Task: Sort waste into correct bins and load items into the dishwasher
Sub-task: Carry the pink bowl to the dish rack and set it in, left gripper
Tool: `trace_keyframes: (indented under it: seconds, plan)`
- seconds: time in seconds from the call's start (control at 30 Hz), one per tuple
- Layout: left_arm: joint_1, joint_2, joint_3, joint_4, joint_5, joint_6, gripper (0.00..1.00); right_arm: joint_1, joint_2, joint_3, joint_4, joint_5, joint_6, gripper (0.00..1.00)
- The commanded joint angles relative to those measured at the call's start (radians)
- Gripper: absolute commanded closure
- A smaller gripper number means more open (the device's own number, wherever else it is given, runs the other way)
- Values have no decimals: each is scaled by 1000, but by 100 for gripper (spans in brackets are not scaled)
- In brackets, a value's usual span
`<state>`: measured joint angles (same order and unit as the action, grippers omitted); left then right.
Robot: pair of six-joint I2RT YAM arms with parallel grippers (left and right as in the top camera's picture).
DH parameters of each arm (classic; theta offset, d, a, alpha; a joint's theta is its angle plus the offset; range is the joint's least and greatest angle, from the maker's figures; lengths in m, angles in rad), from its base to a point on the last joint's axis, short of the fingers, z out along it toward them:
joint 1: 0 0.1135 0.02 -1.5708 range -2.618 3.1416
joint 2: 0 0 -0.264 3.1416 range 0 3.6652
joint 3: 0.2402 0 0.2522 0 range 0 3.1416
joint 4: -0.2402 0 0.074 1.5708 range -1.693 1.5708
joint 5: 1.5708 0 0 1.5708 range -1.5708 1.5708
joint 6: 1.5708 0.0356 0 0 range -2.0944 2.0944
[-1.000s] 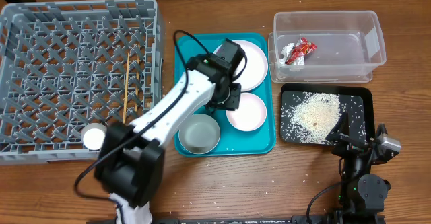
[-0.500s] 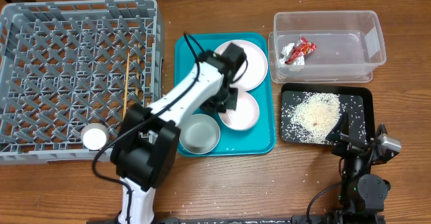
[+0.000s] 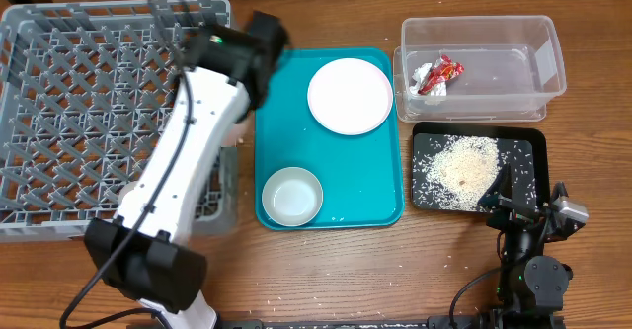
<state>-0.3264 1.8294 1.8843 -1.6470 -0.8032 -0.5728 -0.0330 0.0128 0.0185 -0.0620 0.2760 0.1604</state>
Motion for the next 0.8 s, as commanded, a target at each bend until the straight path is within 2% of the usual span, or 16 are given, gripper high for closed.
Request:
trace_keyframes:
  seconds: [0.0,0.27,0.57,0.77]
  plan:
    - [72,22,-30,42,-171,-71,96,-6,-10,-11,7,0,-1,0]
    - [132,108,-53,148,-366,-105,96,-6,-10,-11,7,0,-1,0]
    - [151,292,-54,129,-406,-104,96,-6,-10,-11,7,0,-1,0]
    - [130,364,-54,130,-371,-104,96,-6,-10,-11,6,0,-1,0]
